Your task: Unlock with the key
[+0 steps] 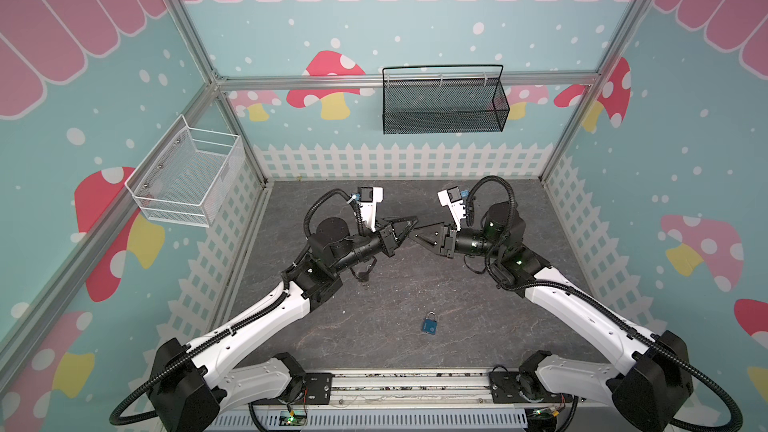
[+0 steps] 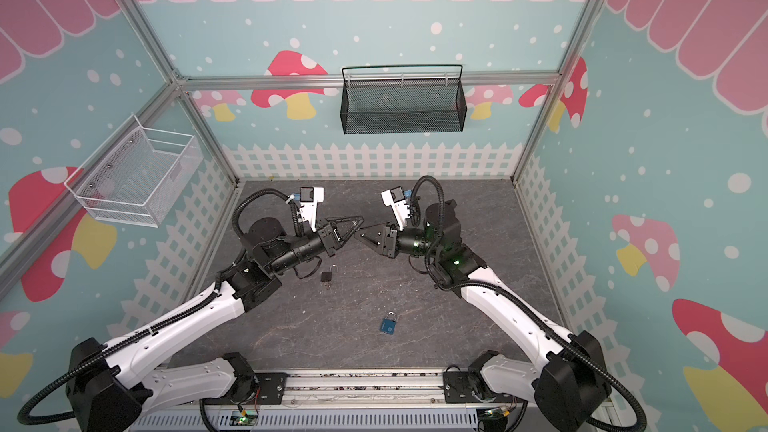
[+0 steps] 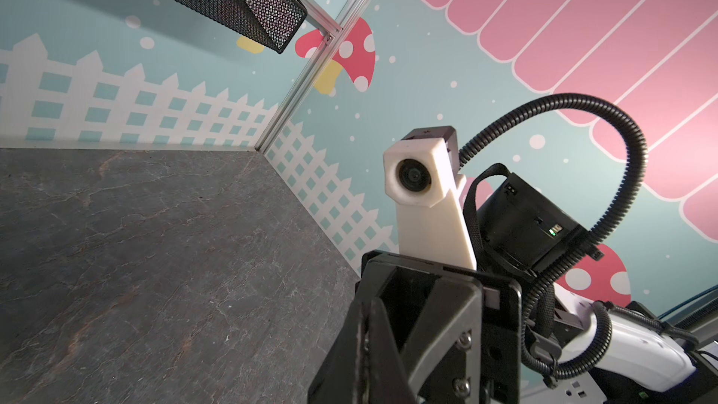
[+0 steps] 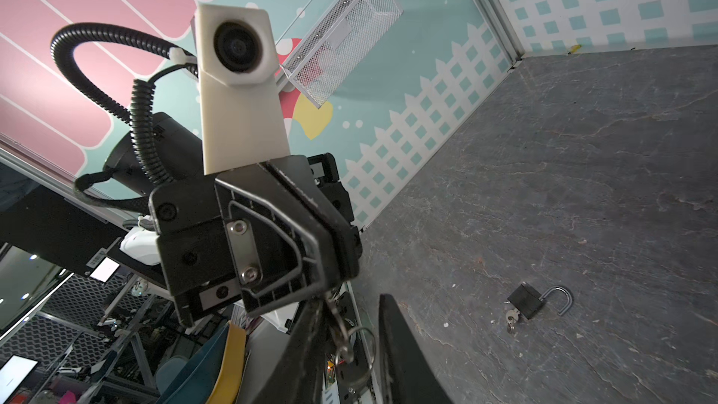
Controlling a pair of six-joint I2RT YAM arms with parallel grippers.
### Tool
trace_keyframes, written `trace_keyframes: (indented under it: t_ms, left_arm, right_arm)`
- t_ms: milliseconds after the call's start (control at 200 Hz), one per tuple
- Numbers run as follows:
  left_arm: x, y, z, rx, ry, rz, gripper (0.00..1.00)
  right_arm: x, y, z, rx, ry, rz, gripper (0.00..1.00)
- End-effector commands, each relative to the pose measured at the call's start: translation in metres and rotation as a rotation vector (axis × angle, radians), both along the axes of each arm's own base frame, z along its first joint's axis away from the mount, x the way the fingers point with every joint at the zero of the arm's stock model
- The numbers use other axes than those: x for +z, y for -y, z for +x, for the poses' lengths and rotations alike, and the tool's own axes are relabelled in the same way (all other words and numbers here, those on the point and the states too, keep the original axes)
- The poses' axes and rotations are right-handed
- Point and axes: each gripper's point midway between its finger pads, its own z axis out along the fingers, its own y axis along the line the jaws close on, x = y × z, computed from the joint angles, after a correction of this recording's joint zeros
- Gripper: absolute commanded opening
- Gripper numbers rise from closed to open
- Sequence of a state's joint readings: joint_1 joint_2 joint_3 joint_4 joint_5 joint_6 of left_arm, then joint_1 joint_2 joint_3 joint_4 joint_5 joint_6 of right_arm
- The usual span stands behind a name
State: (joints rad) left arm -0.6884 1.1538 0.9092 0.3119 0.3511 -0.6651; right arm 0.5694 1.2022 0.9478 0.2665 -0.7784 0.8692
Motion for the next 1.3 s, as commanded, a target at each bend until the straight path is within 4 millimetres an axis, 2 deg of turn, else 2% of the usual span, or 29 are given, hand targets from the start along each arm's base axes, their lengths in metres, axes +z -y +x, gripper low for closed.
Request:
trace_keyframes:
  t_ms: [0, 45, 295, 375, 415, 500, 535, 630, 790, 905, 1046, 1296]
  left_arm:
    - [0.010, -0.001, -0.002, 0.001, 0.044, -0.018, 0.00]
    - [0.008, -0.001, -0.001, 0.006, 0.041, -0.010, 0.00]
    - [0.005, -0.009, 0.001, 0.052, 0.042, 0.006, 0.00]
    - [0.006, -0.010, 0.001, 0.057, 0.038, 0.007, 0.00]
    - [0.006, -0.011, 0.003, 0.067, 0.029, 0.008, 0.10]
    - [0.009, -0.015, 0.003, 0.088, 0.019, 0.014, 0.38]
    - [0.011, -0.018, 0.002, 0.098, 0.018, 0.015, 0.44]
    - [0.005, -0.030, 0.005, 0.165, -0.028, 0.032, 0.52]
    - [-0.030, -0.043, 0.007, 0.235, -0.196, 0.134, 0.57]
    - [-0.066, -0.042, -0.001, 0.238, -0.344, 0.241, 0.59]
    - [-0.111, -0.030, -0.024, 0.214, -0.463, 0.395, 0.60]
    - [-0.175, 0.006, -0.075, 0.125, -0.548, 0.666, 0.64]
  right_arm:
    - [-0.003, 0.002, 0.002, -0.007, -0.007, 0.013, 0.22]
    - [-0.003, 0.003, 0.003, -0.015, -0.009, 0.015, 0.20]
    - [-0.004, 0.016, 0.009, -0.087, -0.021, 0.021, 0.00]
    - [-0.007, 0.020, 0.011, -0.115, -0.021, 0.014, 0.00]
    - [-0.008, 0.022, 0.011, -0.123, -0.020, 0.011, 0.00]
    - [-0.017, 0.027, 0.014, -0.155, -0.030, -0.019, 0.00]
    - [-0.022, 0.030, 0.015, -0.174, -0.039, -0.042, 0.00]
    - [-0.044, 0.041, 0.019, -0.233, -0.073, -0.127, 0.00]
    - [-0.087, 0.062, 0.017, -0.314, -0.149, -0.247, 0.00]
    - [-0.119, 0.081, 0.011, -0.359, -0.218, -0.336, 0.00]
    - [-0.157, 0.094, -0.002, -0.332, -0.316, -0.429, 0.00]
    - [-0.204, 0.105, -0.017, -0.281, -0.427, -0.462, 0.00]
